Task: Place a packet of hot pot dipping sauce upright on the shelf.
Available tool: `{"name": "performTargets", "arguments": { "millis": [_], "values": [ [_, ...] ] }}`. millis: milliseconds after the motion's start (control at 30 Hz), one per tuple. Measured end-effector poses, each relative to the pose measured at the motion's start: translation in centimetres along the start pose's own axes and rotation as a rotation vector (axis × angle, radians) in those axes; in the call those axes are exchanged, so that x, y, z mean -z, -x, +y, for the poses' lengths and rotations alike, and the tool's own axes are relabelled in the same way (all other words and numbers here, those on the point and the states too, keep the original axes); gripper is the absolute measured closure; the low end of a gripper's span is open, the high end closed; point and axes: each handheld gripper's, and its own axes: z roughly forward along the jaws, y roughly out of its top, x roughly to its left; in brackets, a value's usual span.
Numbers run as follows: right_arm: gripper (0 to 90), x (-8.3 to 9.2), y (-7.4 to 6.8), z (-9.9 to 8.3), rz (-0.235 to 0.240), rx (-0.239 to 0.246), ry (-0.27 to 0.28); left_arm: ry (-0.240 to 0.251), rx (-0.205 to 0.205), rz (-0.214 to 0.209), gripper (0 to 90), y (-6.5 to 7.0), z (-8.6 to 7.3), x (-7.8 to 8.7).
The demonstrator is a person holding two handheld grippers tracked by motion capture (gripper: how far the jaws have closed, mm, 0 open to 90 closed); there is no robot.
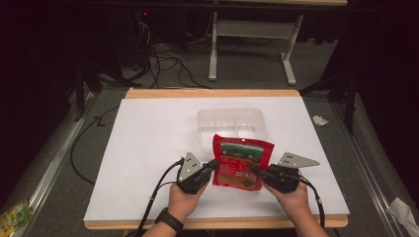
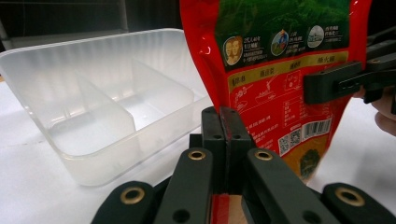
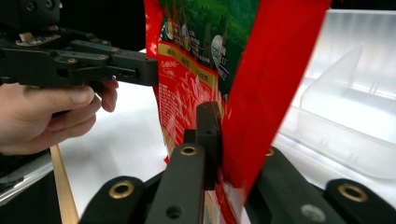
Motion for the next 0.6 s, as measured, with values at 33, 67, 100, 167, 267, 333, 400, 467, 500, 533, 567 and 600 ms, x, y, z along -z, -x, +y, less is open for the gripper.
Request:
{"name": "performTargets", "arguments": {
  "millis": [33,67,100,167,267,333,400,467,500,533,567,600],
  "values": [
    [84.9,0.0,0.0,-0.1,0.001,0.0,-0.002,0.004,-0.003,-0.004,90.0,0.0,-0.1,0.0],
    [81.5,0.1,0.1,-0.1,0.014,-0.001,0.001,0.007,-0.006,-0.003,90.0,0.1,-0.1,0.1],
    [77.7,0.1,0.1,-0.2,0.022,0.001,-0.001,0.004,-0.007,-0.002,90.0,0.1,-0.1,0.1],
    [67.0,-0.4,0.3,-0.5,0.043,-0.003,-0.039,0.006,-0.011,-0.005,90.0,0.1,-0.1,0.2],
    [65.1,-1.0,0.5,-1.0,0.055,-0.016,-0.08,0.006,-0.012,-0.004,90.0,0.1,-0.2,0.3],
    [65.2,-1.4,0.6,-1.3,0.065,-0.021,-0.103,0.005,-0.011,-0.006,90.0,0.1,-0.2,0.3],
    [67.5,-1.9,0.7,-1.6,0.08,-0.014,-0.124,0.005,-0.009,-0.004,90.0,0.1,-0.2,0.3],
    [73.8,-2.1,0.6,-1.7,0.087,-0.004,-0.134,0.002,-0.009,-0.001,90.0,0.1,-0.2,0.3],
    [77.7,-2.2,0.6,-1.7,0.085,0.006,-0.135,-0.004,-0.01,0.002,90.0,0.1,-0.2,0.3],
    [79.9,-2.1,0.5,-1.7,0.087,0.01,-0.139,-0.008,-0.012,0.007,90.0,0.1,-0.2,0.2],
    [82.0,-2.1,0.5,-1.7,0.09,0.021,-0.142,-0.012,-0.013,0.013,87.0,0.0,-0.2,0.2],
    [82.0,-2.1,0.5,-1.7,0.09,0.021,-0.142,-0.016,-0.016,0.017,87.0,0.0,-0.2,0.3]
  ]
}}
